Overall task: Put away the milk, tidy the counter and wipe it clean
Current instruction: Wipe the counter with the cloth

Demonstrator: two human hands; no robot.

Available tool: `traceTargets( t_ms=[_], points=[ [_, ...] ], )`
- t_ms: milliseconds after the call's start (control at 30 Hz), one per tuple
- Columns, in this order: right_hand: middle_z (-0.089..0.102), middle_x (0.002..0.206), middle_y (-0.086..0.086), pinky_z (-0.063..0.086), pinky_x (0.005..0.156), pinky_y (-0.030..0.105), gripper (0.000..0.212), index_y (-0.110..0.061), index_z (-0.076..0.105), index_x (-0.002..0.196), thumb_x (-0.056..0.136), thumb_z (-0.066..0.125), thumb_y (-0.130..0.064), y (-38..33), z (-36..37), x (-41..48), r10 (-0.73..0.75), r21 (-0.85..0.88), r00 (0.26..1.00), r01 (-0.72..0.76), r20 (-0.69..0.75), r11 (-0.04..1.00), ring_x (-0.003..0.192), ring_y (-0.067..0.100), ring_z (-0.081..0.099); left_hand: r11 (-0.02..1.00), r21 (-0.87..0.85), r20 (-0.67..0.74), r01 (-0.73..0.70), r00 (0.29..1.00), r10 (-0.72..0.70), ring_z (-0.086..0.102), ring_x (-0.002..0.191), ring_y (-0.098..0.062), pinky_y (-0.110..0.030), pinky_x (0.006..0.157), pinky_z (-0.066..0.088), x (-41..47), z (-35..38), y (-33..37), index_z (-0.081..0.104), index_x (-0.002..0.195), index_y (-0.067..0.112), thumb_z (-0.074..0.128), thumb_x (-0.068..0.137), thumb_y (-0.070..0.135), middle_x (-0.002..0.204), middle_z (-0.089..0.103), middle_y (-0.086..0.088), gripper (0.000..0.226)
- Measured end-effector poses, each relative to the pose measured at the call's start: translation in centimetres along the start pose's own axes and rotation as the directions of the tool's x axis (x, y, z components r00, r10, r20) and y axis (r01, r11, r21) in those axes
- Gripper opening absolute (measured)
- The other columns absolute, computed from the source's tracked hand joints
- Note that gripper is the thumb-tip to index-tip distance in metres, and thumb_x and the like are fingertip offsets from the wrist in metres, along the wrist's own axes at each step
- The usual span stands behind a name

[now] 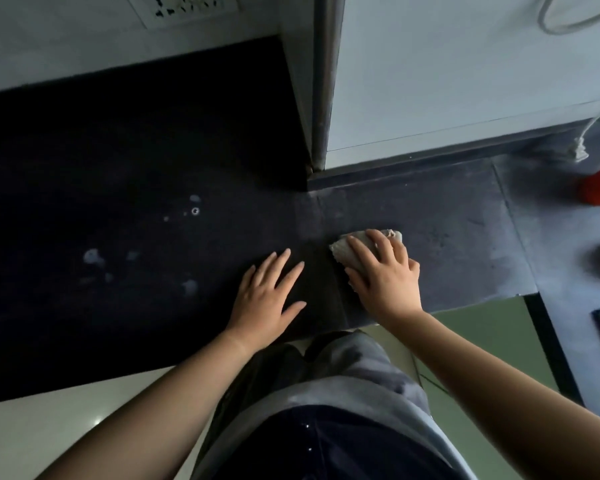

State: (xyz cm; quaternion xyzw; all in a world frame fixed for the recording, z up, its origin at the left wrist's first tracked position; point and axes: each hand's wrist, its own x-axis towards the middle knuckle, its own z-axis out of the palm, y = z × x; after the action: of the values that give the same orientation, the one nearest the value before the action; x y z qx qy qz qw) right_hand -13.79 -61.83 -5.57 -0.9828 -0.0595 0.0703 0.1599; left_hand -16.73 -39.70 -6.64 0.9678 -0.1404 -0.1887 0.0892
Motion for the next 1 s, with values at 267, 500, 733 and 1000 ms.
traceTargets(
  t_ms=[267,500,733,1000],
  points=[
    [0.05,0.125,0.015,0.05,0.076,0.051,0.043,-0.019,0.054,0.124,0.087,0.052,-0.042,-1.2,0.2,2.8,0.026,0.101,1.0,-0.028,0.012,0.994,0.109,0.041,0.04,0.996,-0.087,-0.016,-0.011,1.0,0.01,0.015,0.146,-0.023,-0.049,0.115,0.02,0.1,0.1,0.0,0.029,0.146,0.026,0.047,0.09,0.048,0.158,0.017,-0.003,0.063],
    [0.051,0.112,0.014,0.032,0.084,0.03,0.043,-0.021,0.052,0.127,0.087,0.061,-0.033,-8.5,0.9,1.3,0.03,0.31,0.995,0.0,-0.09,0.951,0.095,0.031,0.043,0.984,-0.176,-0.147,-0.02,0.989,-0.006,0.018,0.145,-0.021,-0.048,0.114,0.017,-2.8,-1.6,-3.5,0.038,0.142,0.019,0.054,0.089,0.041,0.156,0.025,0.0,0.06],
    [0.042,0.122,0.015,0.04,0.085,0.048,0.04,-0.02,0.051,0.125,0.088,0.056,-0.036,-18.9,6.7,-1.2,0.007,0.295,1.0,-0.009,0.007,0.955,0.105,0.037,0.038,0.944,-0.292,-0.235,0.154,0.945,-0.227,0.039,0.134,-0.021,-0.045,0.107,0.035,-11.2,-1.2,-13.1,0.046,0.135,0.017,0.039,0.09,0.046,0.143,0.046,-0.002,0.054],
    [0.043,0.134,0.01,0.031,0.096,0.052,0.039,-0.025,0.05,0.127,0.091,0.051,-0.039,-23.1,9.2,-0.4,0.085,0.161,0.991,-0.068,-0.1,0.985,0.124,0.033,0.031,0.885,-0.211,-0.27,0.414,0.846,-0.46,0.046,0.128,-0.029,-0.046,0.098,0.041,-16.8,0.2,-22.8,0.052,0.129,0.012,0.037,0.087,0.049,0.138,0.051,-0.01,0.058]
  ],
)
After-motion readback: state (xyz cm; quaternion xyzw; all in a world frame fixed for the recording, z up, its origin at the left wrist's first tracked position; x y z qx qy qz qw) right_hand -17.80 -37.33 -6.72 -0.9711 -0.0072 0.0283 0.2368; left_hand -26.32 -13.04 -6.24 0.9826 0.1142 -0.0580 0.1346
